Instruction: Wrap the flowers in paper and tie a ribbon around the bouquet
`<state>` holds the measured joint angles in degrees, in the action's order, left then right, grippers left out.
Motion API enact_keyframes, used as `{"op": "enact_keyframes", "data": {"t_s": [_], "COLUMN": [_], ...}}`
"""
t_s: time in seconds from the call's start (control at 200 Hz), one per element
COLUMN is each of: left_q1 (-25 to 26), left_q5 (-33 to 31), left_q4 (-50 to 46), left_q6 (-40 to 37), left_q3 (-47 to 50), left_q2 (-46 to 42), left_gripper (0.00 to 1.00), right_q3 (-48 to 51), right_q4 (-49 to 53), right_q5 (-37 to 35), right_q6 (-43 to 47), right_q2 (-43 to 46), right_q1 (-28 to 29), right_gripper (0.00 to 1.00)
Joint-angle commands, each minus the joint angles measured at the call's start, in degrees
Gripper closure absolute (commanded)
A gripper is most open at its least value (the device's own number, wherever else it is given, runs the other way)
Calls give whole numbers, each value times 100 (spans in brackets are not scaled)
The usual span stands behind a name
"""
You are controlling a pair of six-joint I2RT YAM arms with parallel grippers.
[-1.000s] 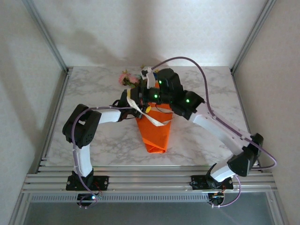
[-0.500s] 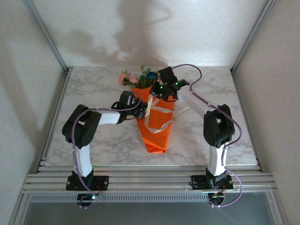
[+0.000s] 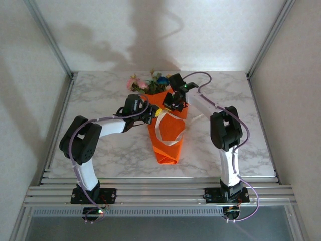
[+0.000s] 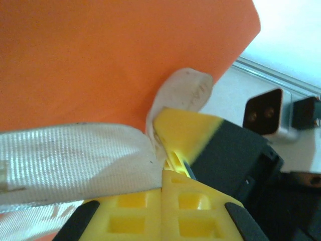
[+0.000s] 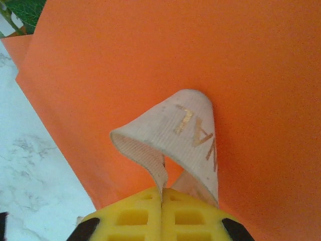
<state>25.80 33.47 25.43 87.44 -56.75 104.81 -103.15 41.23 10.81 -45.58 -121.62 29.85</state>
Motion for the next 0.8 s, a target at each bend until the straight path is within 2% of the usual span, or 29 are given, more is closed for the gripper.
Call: {"op": "enact_keyframes", "data": {"t_s": [0.0,0.155,0.425,0.496,0.666,0.726,0.796], "left_q1": [39,39,39,39,39,39,30], "left_q5": [1,2,-78,-78,-87,-80,-88], "left_q4": [-138,-239,-349,-378,-484,-478,-486], "left_q6": [-59,-156,-223,-239,-271,-263,-263], "left_q3": [51,-4,-11,-3,-11,-27,-46], "left_q2": [-249,-224,-254,-268,-277,-260,-251], "left_gripper": [100,100,100,100,100,100,100], "right_q3": [-574,-978,-254,-369,-715,-793,-684], "right_q4": [525,1127,1192,1426,1695,1729,1615], "right_q5": [448,1227,1818,1703,800,416,83], "right_q6": [567,1175,1557,1763,2143,2239,2370], "right_q2": [-233,-403,-18,-63,291,466,726], "right_q1": [-62,-28,119,118,35,21,22], "right_gripper": [100,100,100,100,68,60,54]}}
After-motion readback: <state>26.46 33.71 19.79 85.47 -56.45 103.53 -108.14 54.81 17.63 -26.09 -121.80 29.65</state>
